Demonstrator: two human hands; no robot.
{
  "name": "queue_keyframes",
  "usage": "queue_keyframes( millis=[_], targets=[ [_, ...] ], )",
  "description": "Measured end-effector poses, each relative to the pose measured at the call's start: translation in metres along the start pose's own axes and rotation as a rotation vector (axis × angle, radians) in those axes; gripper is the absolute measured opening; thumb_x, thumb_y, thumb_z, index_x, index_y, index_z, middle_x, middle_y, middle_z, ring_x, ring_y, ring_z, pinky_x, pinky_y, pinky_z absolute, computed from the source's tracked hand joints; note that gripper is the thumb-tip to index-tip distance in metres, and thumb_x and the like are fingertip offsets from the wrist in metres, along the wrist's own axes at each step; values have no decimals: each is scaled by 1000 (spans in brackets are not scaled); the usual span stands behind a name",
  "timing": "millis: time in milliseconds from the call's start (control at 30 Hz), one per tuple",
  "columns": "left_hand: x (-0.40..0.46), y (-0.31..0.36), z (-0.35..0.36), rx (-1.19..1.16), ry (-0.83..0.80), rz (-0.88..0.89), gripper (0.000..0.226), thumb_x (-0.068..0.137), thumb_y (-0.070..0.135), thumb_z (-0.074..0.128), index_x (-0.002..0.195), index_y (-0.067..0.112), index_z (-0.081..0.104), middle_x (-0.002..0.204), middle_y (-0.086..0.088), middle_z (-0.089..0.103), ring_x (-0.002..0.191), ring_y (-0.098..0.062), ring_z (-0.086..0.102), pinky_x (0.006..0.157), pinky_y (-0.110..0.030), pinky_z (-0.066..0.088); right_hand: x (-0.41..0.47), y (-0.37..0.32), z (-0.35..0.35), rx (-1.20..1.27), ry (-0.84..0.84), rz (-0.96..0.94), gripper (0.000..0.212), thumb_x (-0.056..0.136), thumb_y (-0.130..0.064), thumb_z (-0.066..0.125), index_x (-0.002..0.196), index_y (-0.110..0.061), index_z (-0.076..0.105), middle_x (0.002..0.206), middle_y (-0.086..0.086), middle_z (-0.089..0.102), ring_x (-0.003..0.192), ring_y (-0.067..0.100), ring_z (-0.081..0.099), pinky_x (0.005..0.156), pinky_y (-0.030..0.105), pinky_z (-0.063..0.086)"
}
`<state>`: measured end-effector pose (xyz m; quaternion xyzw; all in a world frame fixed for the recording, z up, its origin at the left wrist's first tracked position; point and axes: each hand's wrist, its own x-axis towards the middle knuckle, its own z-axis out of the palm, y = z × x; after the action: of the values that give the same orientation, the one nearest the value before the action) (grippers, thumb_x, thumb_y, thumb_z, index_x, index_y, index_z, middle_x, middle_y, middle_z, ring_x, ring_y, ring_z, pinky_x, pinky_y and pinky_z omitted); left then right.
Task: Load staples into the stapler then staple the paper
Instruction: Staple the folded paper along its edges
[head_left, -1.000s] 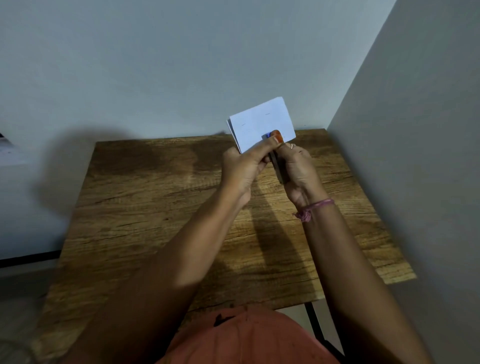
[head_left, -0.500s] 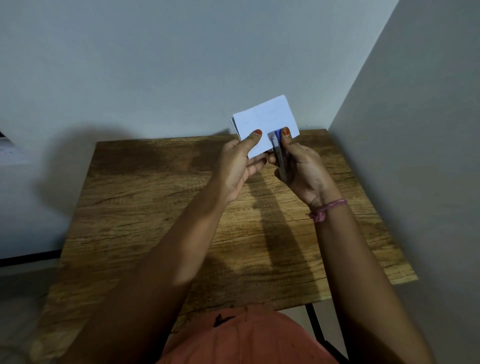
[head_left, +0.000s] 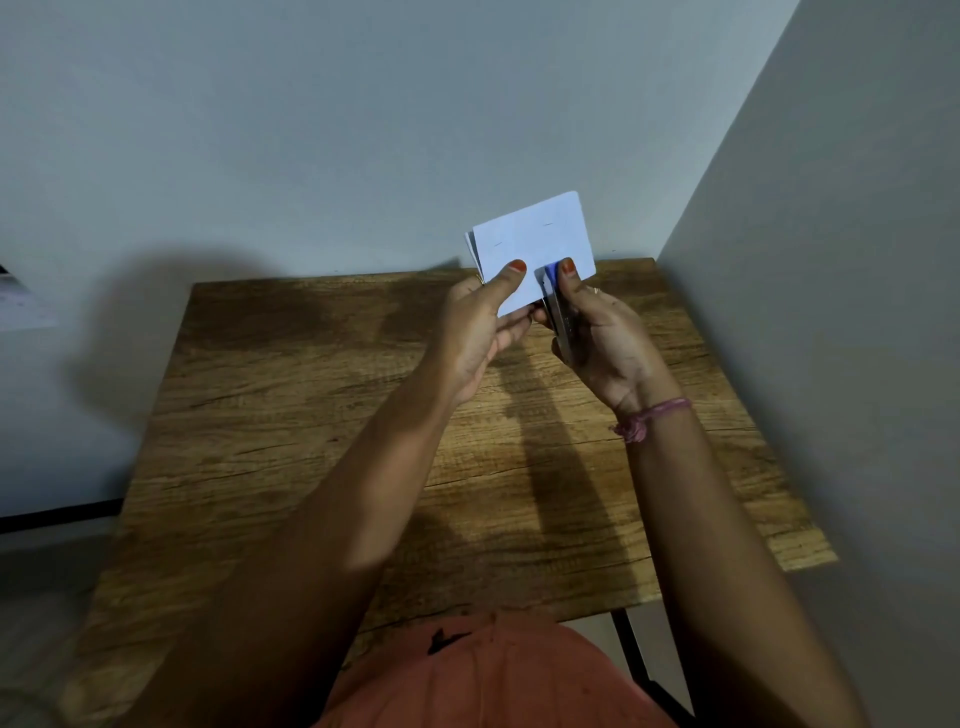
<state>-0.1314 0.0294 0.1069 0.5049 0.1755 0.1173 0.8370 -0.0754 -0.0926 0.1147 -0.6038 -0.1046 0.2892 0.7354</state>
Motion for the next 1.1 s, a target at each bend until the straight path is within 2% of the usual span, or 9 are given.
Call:
queue_keyframes(
  millis=[167,267,500,667,800,933,1033,1100],
  targets=[
    [2,0,-2,-38,1,9,13,94,20,56,102,13,63,106,-12,70,100,-28,67,91,-37,54,-1,0,2,47,-15,0,24,92,-38,57,89,-17,69,74,-2,64,71,10,55,52,19,35],
    [2,-3,-1,-93,18,14,18,94,21,55,108,12,62,107,-11,71,97,-25,68,88,-35,55,-3,1,4,113,-42,-8,23,94,-32,55,83,-16,69,73,-1,64,70,9,58,52,16,43],
    [2,-6,-3,-103,24,2,21,95,21,54,111,10,61,106,-11,70,98,-26,67,91,-38,52,-3,5,3,131,-72,-3,23,96,-30,51,87,-14,65,79,2,60,71,9,56,54,15,44],
    [2,-7,-4,-91,23,-1,23,94,20,55,114,8,60,113,-14,69,105,-30,65,93,-39,52,-2,7,2,82,-60,-2,24,91,-36,54,91,-16,68,83,1,61,72,9,57,55,19,36],
    [0,-10,-2,-118,30,0,14,95,22,55,103,15,63,100,-7,71,87,-21,66,82,-33,54,-3,9,3,91,-60,7,25,92,-37,55,90,-16,69,75,2,63,70,9,57,53,18,38],
    [-3,-13,2,-105,31,-23,16,95,26,54,95,15,65,79,-1,65,61,-12,51,71,-27,52,-3,14,4,105,-73,25,23,93,-36,55,85,-19,68,66,-5,65,63,6,58,53,18,35],
    [-5,-12,0,-93,-18,-38,15,94,26,55,95,15,66,79,-2,64,64,-13,52,72,-26,54,-3,15,4,151,-87,11,21,93,-33,56,86,-17,67,66,-6,65,61,5,59,51,16,42],
    [-5,-9,-5,-87,-40,-28,15,92,25,58,97,15,67,84,-4,69,72,-17,61,76,-33,55,-3,14,3,157,-98,-5,20,87,-34,60,87,-16,70,74,-5,70,63,6,60,52,14,45]
  ],
)
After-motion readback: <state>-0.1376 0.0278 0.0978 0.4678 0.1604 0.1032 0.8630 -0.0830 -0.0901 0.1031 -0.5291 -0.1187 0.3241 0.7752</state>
